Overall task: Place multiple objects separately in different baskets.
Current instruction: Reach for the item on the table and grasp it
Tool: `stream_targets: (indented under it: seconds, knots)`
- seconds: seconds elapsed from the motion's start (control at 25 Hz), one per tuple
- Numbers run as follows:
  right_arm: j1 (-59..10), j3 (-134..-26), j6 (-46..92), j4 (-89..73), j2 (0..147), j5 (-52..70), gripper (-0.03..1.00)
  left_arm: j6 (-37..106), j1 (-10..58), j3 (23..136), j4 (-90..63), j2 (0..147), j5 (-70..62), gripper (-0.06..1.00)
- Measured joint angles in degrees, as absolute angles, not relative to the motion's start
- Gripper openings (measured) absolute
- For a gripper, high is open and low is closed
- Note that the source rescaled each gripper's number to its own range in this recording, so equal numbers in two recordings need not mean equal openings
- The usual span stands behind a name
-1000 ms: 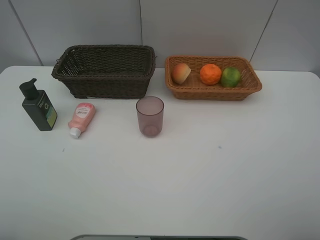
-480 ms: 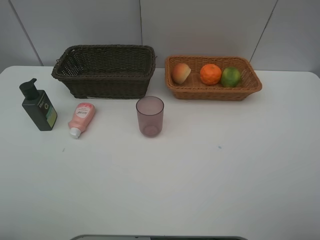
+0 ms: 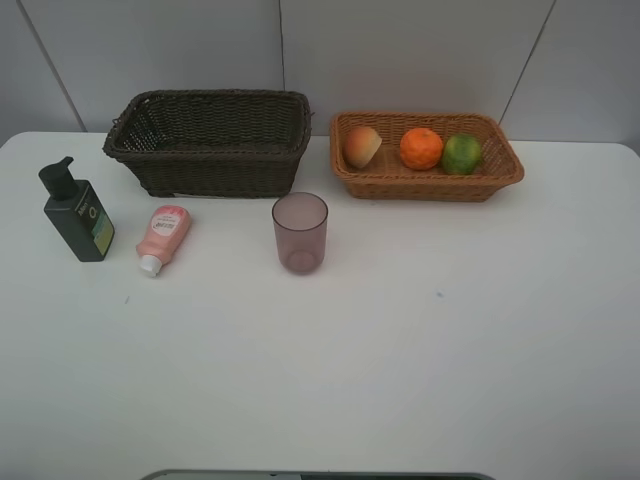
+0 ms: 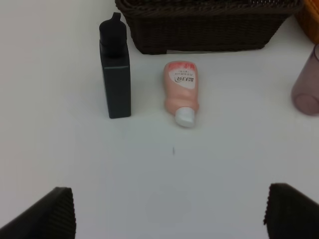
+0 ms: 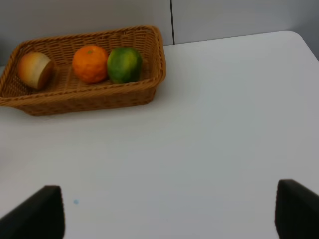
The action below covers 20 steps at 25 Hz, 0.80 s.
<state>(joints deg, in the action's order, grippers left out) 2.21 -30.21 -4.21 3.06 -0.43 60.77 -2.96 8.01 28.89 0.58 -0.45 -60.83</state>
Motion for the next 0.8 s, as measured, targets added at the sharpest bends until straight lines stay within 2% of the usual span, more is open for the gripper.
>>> stream_targets:
  seconds: [0.8]
  knots:
    - [2.21,-30.21,-4.21,3.06,-0.43,60.77,0.83,-3.17,8.01,30.16,0.76,1.59,-59.55,0.98]
